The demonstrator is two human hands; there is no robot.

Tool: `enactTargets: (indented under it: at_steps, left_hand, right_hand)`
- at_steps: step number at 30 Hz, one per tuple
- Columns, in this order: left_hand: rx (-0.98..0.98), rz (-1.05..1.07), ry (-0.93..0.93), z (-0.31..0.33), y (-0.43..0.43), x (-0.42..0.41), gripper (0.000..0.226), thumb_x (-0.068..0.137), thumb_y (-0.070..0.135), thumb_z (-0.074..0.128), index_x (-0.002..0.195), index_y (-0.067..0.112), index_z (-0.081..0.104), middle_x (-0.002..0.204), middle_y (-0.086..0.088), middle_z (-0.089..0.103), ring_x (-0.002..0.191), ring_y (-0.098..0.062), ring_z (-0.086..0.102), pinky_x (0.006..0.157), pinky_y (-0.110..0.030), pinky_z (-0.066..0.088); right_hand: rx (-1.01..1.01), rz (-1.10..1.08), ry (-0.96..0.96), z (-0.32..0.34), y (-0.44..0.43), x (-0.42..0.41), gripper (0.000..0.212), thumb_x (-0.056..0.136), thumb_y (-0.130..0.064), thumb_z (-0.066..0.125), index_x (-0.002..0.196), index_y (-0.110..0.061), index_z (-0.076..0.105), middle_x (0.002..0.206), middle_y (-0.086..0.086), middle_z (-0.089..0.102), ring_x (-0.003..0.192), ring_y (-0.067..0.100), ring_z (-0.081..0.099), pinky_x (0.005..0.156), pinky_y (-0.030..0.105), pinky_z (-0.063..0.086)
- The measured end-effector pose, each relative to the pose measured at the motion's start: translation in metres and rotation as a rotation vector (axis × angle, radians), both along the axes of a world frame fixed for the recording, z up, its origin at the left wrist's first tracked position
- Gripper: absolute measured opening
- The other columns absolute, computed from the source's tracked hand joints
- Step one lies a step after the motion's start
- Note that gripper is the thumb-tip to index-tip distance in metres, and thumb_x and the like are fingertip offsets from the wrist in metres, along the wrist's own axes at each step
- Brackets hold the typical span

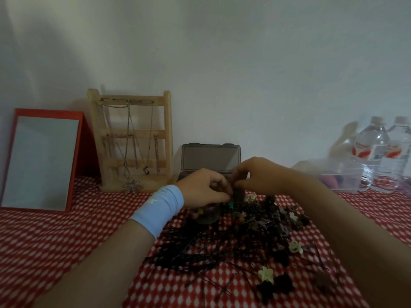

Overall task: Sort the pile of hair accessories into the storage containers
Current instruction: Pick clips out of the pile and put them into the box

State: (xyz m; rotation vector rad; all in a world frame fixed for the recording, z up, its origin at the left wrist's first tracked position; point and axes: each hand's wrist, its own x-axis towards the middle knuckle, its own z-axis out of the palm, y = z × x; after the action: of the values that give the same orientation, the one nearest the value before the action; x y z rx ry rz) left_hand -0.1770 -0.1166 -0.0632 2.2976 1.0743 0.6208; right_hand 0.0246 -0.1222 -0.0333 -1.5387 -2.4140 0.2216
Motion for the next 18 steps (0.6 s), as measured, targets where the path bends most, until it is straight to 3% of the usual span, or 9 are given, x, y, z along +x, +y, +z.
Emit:
enactTargets:
  at_steps: [4, 9, 12, 14, 18]
  left_hand:
    - [0.014, 0.031, -0.019, 0.010, 0.001, -0.010, 0.016, 0.086, 0.025, 0.072, 0.103, 0.024, 0.073, 0.098, 0.008, 0.072, 0.089, -0.003, 0.066, 0.085, -0.022, 0.051]
    - [0.083, 0.157, 0.306, 0.027, 0.002, -0.035, 0.018, 0.089, 0.033, 0.068, 0.104, 0.025, 0.071, 0.095, 0.013, 0.066, 0.085, -0.003, 0.060, 0.068, -0.015, 0.042]
    - [0.004, 0.148, 0.471, 0.024, 0.001, -0.039, 0.031, 0.088, 0.043, 0.066, 0.114, 0.027, 0.066, 0.104, 0.011, 0.065, 0.094, -0.009, 0.061, 0.076, -0.021, 0.045]
    - [-0.021, 0.182, 0.485, 0.024, -0.001, -0.037, 0.042, 0.087, 0.053, 0.063, 0.119, 0.025, 0.062, 0.110, 0.008, 0.063, 0.100, -0.012, 0.060, 0.085, -0.027, 0.048]
    - [-0.055, 0.217, 0.555, 0.024, -0.006, -0.028, 0.065, 0.079, 0.065, 0.065, 0.127, 0.022, 0.051, 0.117, 0.003, 0.059, 0.103, -0.016, 0.058, 0.094, -0.038, 0.051]
  right_hand:
    - [-0.011, 0.030, 0.005, 0.005, 0.004, -0.008, 0.016, 0.092, -0.027, 0.066, 0.104, -0.029, 0.077, 0.096, -0.014, 0.070, 0.088, 0.003, 0.063, 0.079, 0.021, 0.048]
    - [-0.018, 0.122, 0.044, 0.000, 0.011, -0.035, 0.012, 0.091, -0.033, 0.070, 0.101, -0.028, 0.076, 0.093, -0.014, 0.070, 0.084, 0.000, 0.064, 0.076, 0.021, 0.050]
    - [-0.118, 0.197, 0.081, -0.003, 0.013, -0.047, 0.014, 0.089, -0.030, 0.074, 0.103, -0.026, 0.073, 0.088, -0.014, 0.071, 0.067, 0.007, 0.068, 0.067, 0.023, 0.056]
    - [-0.117, 0.191, 0.086, -0.001, 0.014, -0.046, 0.016, 0.092, -0.029, 0.071, 0.107, -0.025, 0.071, 0.090, -0.012, 0.071, 0.062, 0.012, 0.069, 0.063, 0.022, 0.056]
    - [0.017, 0.132, -0.113, -0.002, 0.022, -0.028, 0.018, 0.094, -0.020, 0.064, 0.106, -0.029, 0.074, 0.094, -0.017, 0.067, 0.084, 0.004, 0.066, 0.087, 0.030, 0.057]
